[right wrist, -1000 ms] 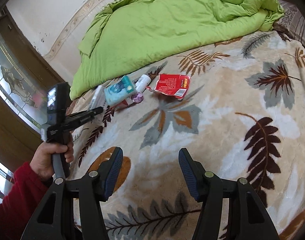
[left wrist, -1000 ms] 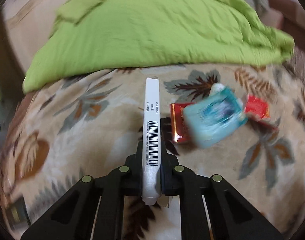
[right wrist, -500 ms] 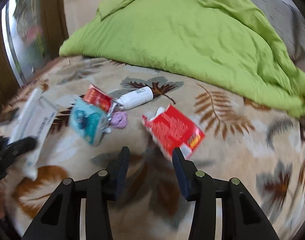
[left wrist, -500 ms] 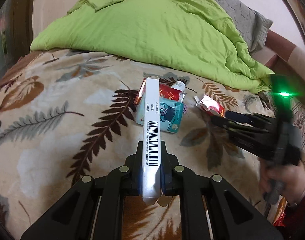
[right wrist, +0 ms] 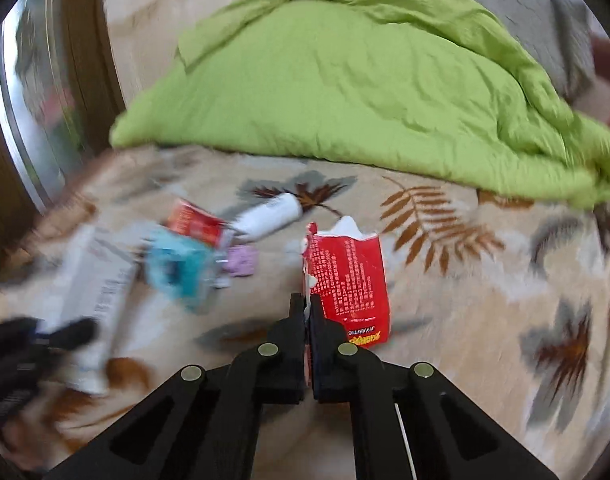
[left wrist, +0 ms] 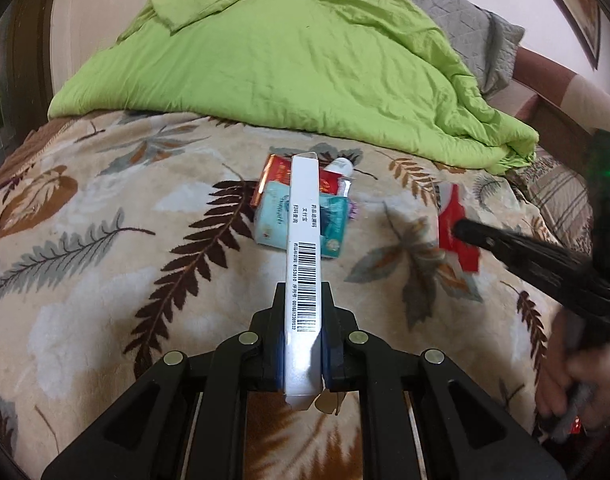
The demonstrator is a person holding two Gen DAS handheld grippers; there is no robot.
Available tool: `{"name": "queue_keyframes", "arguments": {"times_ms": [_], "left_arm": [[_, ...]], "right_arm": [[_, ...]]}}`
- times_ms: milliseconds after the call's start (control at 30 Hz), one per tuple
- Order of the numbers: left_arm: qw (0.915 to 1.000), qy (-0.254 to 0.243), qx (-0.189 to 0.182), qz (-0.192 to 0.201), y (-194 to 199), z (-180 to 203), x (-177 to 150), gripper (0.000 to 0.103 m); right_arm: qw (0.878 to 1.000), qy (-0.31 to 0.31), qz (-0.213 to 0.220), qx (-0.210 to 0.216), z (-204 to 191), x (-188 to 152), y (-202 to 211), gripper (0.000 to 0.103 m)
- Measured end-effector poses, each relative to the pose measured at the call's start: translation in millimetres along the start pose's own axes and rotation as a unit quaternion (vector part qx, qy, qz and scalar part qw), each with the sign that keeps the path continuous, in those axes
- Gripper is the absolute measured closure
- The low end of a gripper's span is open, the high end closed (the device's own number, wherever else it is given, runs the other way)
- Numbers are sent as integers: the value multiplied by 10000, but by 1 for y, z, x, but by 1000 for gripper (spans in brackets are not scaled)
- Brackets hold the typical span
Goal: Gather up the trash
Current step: 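Grasp the red snack bag with the right gripper while the left holds the barcode box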
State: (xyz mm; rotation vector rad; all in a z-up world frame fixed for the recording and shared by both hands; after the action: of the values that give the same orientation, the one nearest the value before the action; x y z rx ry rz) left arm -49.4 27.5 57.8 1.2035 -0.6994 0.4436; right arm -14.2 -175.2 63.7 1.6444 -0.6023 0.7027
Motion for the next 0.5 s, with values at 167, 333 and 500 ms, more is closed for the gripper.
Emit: {"name": "queue_keyframes", "arguments": {"times_ms": [167, 333, 500], "left_arm": [[9997, -165, 3, 174, 30, 15, -15, 91], [9996, -160, 117, 194, 60, 17, -48, 91], [9987, -279, 324, 262, 76, 22, -67, 91]], "right_arm": [[9980, -353, 211, 484, -18, -25, 54, 100], [9951, -554, 332, 742, -37, -68, 94, 100], [9939, -452, 426, 907, -49, -89, 116, 100]]}}
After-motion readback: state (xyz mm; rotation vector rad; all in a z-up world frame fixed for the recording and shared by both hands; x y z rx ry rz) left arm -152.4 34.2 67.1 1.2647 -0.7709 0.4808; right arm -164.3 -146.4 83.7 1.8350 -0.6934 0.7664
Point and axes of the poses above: each gripper's, at about its wrist camera, not at the fingertips, and y roughly against the way its jaws point, z to its right, x to its top, the point moved 1 cm from there along -y, roughly the way its jaws point, and after that the axes turned 3 degrees about y, right-handed, at the moved point
